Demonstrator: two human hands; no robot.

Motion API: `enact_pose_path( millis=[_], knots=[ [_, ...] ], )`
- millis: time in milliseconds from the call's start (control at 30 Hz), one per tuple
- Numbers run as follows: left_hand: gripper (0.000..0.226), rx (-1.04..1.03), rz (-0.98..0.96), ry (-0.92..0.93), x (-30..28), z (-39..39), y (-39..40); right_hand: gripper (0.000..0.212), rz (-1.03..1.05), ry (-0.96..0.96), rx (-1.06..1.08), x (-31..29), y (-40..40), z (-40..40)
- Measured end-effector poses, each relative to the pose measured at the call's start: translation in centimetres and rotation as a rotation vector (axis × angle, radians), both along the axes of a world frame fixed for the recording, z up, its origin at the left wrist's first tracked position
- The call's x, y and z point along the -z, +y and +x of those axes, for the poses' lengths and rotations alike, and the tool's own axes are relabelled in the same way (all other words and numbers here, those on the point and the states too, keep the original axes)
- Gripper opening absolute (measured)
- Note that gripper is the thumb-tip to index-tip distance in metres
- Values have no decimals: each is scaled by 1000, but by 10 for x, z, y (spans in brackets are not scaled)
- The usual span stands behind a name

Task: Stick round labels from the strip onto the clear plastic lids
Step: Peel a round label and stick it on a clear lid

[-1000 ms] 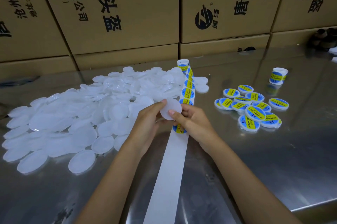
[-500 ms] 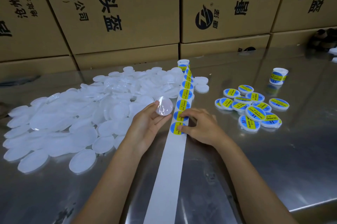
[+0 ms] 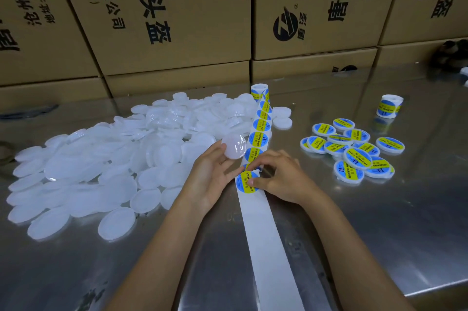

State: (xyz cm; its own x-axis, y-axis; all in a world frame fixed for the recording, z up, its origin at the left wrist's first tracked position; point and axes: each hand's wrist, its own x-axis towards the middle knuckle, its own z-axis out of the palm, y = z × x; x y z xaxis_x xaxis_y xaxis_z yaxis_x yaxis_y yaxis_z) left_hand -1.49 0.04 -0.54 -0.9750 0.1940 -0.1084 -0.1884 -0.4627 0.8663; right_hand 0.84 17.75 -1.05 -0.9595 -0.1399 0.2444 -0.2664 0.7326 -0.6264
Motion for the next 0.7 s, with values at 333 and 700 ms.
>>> enact_pose_path(
  millis=[333,700],
  knots=[
    [38,42,22,15,1,0,-2,22,-103,46,-110,-2,-8,2],
    [37,65,17,10,1,1,-1,20,-1087,-179,-89,-13,-2,-1]
  ],
)
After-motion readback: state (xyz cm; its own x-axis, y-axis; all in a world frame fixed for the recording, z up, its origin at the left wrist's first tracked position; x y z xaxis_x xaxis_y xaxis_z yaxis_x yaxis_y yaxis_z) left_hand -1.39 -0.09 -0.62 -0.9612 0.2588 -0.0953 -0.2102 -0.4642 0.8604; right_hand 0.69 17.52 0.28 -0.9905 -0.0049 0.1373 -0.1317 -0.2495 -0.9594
